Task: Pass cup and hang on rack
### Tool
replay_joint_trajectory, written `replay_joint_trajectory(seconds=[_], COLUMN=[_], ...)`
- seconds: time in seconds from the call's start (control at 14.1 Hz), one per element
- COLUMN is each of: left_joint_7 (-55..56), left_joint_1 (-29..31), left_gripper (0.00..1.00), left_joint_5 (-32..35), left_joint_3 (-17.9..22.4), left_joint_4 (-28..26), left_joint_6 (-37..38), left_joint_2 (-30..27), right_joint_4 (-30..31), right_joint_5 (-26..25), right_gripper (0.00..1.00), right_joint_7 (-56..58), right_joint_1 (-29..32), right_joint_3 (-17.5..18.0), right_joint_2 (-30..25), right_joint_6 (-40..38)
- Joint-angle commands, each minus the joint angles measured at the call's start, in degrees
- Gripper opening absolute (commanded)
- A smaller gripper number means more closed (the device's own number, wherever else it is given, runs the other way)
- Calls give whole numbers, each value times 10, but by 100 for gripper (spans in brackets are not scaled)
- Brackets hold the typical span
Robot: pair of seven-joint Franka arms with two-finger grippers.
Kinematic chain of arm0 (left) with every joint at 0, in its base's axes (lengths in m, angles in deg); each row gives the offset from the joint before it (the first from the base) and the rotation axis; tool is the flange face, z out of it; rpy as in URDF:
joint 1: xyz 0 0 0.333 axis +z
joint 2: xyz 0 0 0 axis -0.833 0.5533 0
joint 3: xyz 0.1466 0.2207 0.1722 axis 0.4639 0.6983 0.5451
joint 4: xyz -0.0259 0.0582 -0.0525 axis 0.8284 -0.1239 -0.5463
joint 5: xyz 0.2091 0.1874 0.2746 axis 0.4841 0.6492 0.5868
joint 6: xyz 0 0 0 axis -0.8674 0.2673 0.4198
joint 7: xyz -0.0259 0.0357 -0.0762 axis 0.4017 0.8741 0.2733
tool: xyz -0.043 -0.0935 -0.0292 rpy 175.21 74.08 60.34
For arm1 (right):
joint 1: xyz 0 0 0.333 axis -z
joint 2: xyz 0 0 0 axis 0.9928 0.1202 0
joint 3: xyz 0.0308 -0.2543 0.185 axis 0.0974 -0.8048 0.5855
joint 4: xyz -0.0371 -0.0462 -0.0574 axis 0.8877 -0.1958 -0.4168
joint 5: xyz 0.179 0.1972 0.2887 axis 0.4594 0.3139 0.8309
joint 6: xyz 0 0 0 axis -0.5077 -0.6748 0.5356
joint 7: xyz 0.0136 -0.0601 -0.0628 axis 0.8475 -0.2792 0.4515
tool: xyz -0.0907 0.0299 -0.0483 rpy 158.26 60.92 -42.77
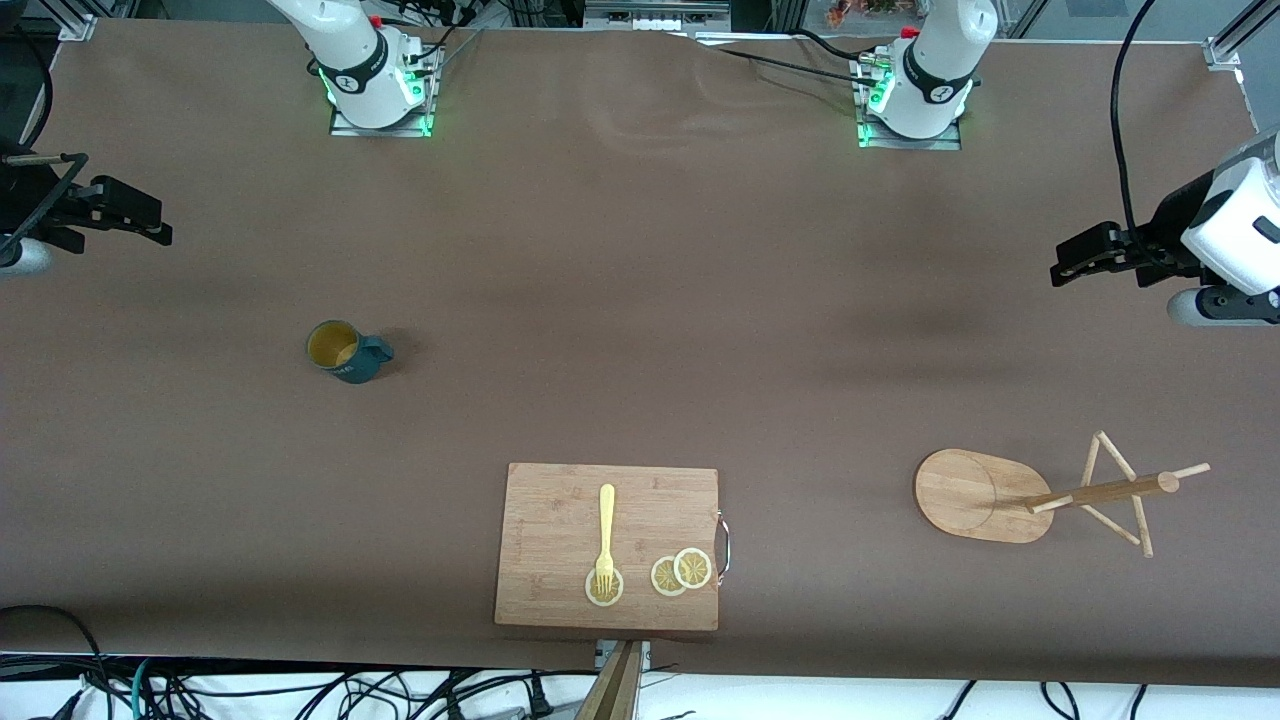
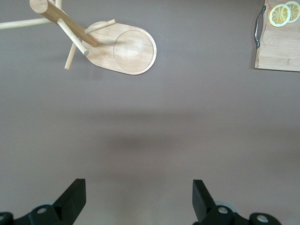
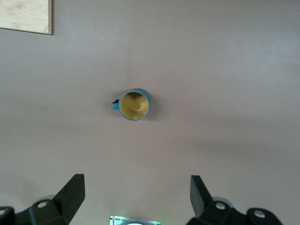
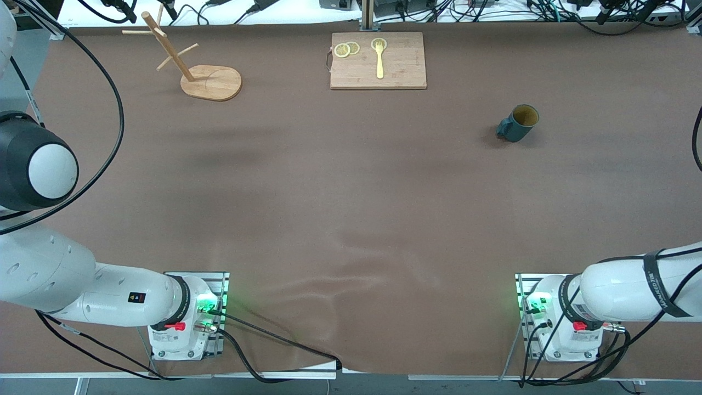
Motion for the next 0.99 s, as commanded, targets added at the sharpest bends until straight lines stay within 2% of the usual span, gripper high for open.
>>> replay_joint_trajectory(seconds=[0.0, 0.64, 0.92], left_joint_7=[-5, -5, -5], left_joint_1=[-2, -2, -2], left_gripper=[100, 100, 100], left_joint_5=[-15, -15, -15], left_joint_3=[3, 3, 3], left_joint_4=[21, 21, 21], left_joint_6=[5, 5, 5], left_joint_2=[10, 10, 10], right_joint_4=[13, 7, 5], right_joint_5=[-10, -15, -41], right_gripper=[99, 99, 99], right_joint_7=[-4, 4, -3], right_joint_1=[9, 9, -7], right_joint_3=[9, 9, 10], right_joint_2=[-10, -4, 2], right_joint_6=[15, -19, -14])
